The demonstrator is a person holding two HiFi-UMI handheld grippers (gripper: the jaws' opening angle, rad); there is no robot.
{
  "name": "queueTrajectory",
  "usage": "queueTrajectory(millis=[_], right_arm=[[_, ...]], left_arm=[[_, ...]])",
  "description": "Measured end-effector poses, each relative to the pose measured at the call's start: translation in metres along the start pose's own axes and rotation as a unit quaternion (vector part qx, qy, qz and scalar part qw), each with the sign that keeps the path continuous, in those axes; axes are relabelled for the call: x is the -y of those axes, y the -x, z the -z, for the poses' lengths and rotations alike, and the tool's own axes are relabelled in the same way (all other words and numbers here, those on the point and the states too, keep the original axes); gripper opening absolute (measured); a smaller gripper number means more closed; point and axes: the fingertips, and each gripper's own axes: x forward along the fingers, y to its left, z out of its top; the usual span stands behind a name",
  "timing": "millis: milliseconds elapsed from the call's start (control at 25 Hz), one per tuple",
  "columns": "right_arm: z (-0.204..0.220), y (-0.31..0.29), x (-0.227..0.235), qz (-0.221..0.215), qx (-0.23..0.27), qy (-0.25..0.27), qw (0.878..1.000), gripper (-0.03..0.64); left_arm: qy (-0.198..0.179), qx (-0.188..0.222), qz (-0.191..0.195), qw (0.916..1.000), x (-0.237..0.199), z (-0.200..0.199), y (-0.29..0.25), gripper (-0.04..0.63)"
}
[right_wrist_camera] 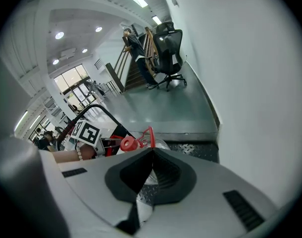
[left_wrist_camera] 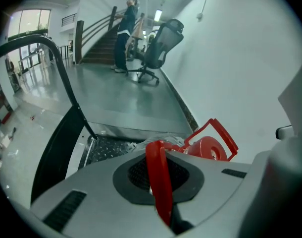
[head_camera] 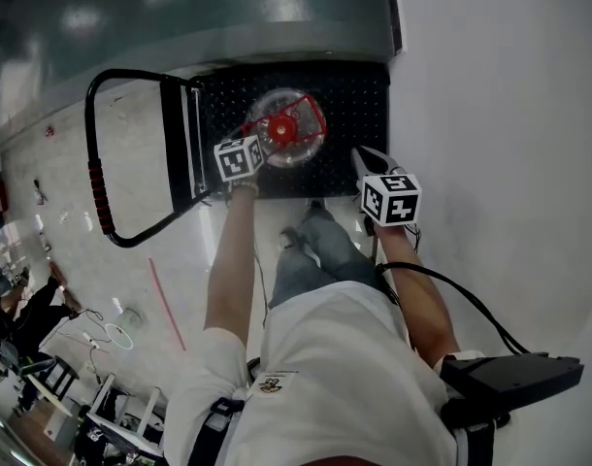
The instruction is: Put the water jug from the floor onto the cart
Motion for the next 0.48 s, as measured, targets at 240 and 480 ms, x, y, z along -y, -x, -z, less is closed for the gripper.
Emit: queueTrajectory(millis=[240, 480], right_arm=[[-0.024, -0.033, -0.013, -0.004, 0.0, 0.008, 1.0, 0.015], [-0.02, -0.022, -0.017, 0.004, 0.002, 0.003, 1.0, 0.015]], left_arm=[[-0.007, -0.018, -0.006, 0.9998, -0.03, -0.006, -0.019, 0.003], [-0.004, -0.022, 0.011, 0.9997, -0.028, 0.001, -0.008, 0.081]])
